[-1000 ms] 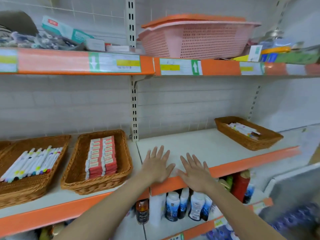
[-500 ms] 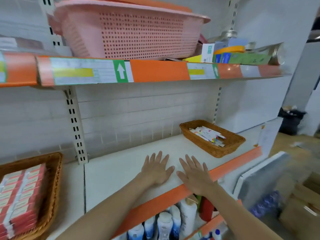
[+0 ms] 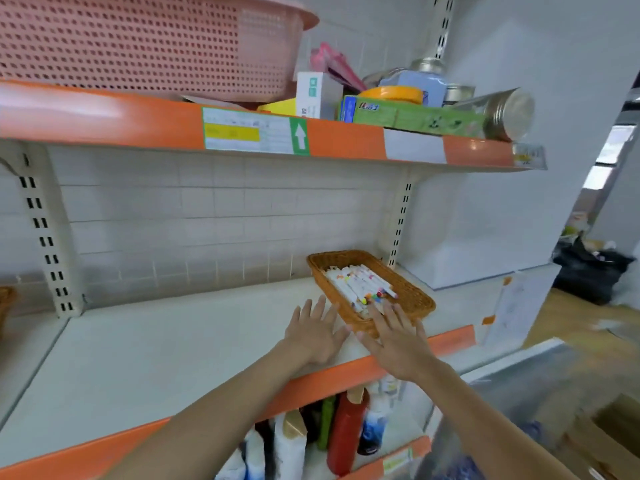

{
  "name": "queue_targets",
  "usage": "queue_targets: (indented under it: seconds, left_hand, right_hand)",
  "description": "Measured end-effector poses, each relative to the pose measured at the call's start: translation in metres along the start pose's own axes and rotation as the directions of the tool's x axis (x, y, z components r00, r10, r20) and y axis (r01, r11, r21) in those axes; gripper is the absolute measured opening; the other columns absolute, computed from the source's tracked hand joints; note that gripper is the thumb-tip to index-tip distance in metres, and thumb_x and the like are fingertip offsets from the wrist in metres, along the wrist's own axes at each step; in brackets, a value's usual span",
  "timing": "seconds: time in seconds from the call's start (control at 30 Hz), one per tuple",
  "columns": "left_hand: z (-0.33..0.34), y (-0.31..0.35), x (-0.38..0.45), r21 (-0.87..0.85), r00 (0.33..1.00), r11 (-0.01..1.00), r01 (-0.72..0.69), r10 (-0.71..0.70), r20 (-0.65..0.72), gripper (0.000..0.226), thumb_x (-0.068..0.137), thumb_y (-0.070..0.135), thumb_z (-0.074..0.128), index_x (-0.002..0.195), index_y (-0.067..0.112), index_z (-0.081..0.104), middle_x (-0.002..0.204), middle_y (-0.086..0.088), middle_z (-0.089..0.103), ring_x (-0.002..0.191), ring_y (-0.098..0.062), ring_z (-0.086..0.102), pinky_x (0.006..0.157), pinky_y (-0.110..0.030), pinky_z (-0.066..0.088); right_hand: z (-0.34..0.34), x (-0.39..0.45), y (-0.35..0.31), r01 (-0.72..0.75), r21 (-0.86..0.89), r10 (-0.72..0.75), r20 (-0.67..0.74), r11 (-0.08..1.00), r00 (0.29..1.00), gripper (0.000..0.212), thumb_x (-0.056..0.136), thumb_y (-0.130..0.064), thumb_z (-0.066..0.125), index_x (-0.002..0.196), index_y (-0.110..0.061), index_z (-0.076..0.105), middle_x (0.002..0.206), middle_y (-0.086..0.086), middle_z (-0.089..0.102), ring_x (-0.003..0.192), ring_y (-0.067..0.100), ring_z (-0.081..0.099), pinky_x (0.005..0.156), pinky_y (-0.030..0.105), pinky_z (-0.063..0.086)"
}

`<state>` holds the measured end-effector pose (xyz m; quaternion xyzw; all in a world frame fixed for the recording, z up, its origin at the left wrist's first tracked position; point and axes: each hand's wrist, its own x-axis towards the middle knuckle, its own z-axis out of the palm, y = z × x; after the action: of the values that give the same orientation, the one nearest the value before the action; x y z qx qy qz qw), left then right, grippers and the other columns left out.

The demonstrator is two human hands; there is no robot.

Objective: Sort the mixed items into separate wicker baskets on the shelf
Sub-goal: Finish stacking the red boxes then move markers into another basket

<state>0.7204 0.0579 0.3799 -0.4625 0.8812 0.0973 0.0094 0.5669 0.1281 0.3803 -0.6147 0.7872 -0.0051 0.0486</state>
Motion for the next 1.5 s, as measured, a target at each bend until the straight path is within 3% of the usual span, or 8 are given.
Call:
queue_targets:
  seconds: [0.33, 0.67, 0.77, 0.87, 0.97, 1.13, 1.37, 1.5]
  left_hand:
    - [-0.022, 0.024, 0.079, 0.007, 0.998, 1.000, 0.003, -0.002, -0.068, 0.067, 0.100, 0.054, 0.013, 0.154, 0.017, -0.004, 0.161, -0.007, -0.012, 0.148, -0.027, -0.009, 0.120, -0.040, -0.003]
    - [-0.018, 0.024, 0.153, -0.007, 0.999, 1.000, -0.014, 0.014, -0.045, 0.066, 0.102, 0.050, 0.015, 0.154, 0.012, -0.002, 0.160, -0.017, -0.007, 0.148, -0.030, -0.006, 0.120, -0.041, -0.003]
    - [-0.017, 0.024, 0.162, -0.004, 0.999, 1.000, 0.012, -0.012, -0.052, 0.067, 0.102, 0.049, 0.019, 0.154, 0.009, 0.004, 0.160, -0.018, 0.004, 0.148, -0.032, 0.005, 0.120, -0.042, 0.006]
    - [-0.017, 0.030, 0.170, 0.051, 0.992, 0.996, 0.075, -0.069, -0.106, 0.063, 0.101, 0.047, 0.027, 0.148, 0.004, 0.023, 0.152, -0.017, 0.027, 0.141, -0.033, 0.024, 0.115, -0.041, 0.021]
    - [-0.017, 0.036, 0.175, 0.123, 0.981, 0.978, 0.171, -0.158, -0.109, 0.062, 0.101, 0.046, 0.026, 0.143, 0.000, 0.032, 0.149, -0.020, 0.030, 0.139, -0.034, 0.025, 0.116, -0.043, 0.021]
    - [-0.013, 0.038, 0.183, 0.108, 0.968, 0.967, 0.231, -0.218, -0.123, 0.061, 0.100, 0.046, 0.029, 0.142, 0.001, 0.033, 0.146, -0.019, 0.035, 0.137, -0.033, 0.031, 0.115, -0.042, 0.022]
    - [-0.012, 0.039, 0.183, 0.133, 0.964, 0.959, 0.249, -0.232, -0.130, 0.062, 0.098, 0.049, 0.032, 0.137, 0.002, 0.041, 0.140, -0.016, 0.046, 0.130, -0.030, 0.042, 0.112, -0.041, 0.025]
    - [-0.014, 0.040, 0.182, 0.138, 0.963, 0.958, 0.251, -0.233, -0.132, 0.056, 0.098, 0.048, 0.036, 0.129, 0.003, 0.049, 0.133, -0.014, 0.053, 0.125, -0.028, 0.047, 0.109, -0.039, 0.029]
  right_hand:
    - [-0.015, 0.070, 0.036, 0.054, 0.095, -0.053, -0.008, 0.994, 0.999, 0.064, 0.099, -0.057, 0.011, 0.154, -0.028, -0.005, 0.161, 0.000, -0.014, 0.148, 0.020, -0.016, 0.118, 0.045, -0.010]
    - [-0.013, 0.145, 0.063, 0.098, 0.040, -0.097, -0.018, 0.994, 0.995, 0.062, 0.103, -0.050, 0.015, 0.155, -0.021, 0.001, 0.162, 0.008, -0.005, 0.149, 0.021, -0.007, 0.121, 0.040, -0.002]
    - [-0.013, 0.161, 0.067, 0.132, 0.076, -0.130, -0.032, 0.988, 0.991, 0.060, 0.103, -0.044, 0.024, 0.155, -0.018, 0.008, 0.162, 0.008, 0.002, 0.149, 0.022, 0.001, 0.121, 0.036, 0.006]
    - [-0.015, 0.177, 0.068, 0.159, 0.066, -0.154, -0.079, 0.985, 0.985, 0.056, 0.102, -0.035, 0.035, 0.151, -0.012, 0.021, 0.154, 0.008, 0.025, 0.140, 0.024, 0.022, 0.115, 0.033, 0.022]
    - [-0.016, 0.189, 0.069, 0.152, -0.003, -0.152, -0.090, 0.988, 0.984, 0.045, 0.101, -0.026, 0.035, 0.143, -0.008, 0.034, 0.143, 0.011, 0.038, 0.132, 0.024, 0.030, 0.109, 0.032, 0.028]
    - [-0.013, 0.202, 0.068, 0.144, -0.057, -0.149, -0.106, 0.988, 0.983, 0.036, 0.099, -0.015, 0.040, 0.133, -0.005, 0.045, 0.137, 0.016, 0.039, 0.128, 0.027, 0.032, 0.104, 0.030, 0.033]
    - [-0.005, 0.204, 0.067, 0.171, 0.008, -0.169, -0.144, 0.985, 0.975, 0.045, 0.098, -0.019, 0.042, 0.141, -0.003, 0.037, 0.140, 0.015, 0.041, 0.129, 0.027, 0.039, 0.102, 0.030, 0.036]
    - [-0.004, 0.203, 0.067, 0.180, 0.062, -0.164, -0.207, 0.982, 0.964, 0.043, 0.099, -0.016, 0.044, 0.140, -0.008, 0.036, 0.138, 0.011, 0.045, 0.122, 0.024, 0.048, 0.093, 0.029, 0.043]
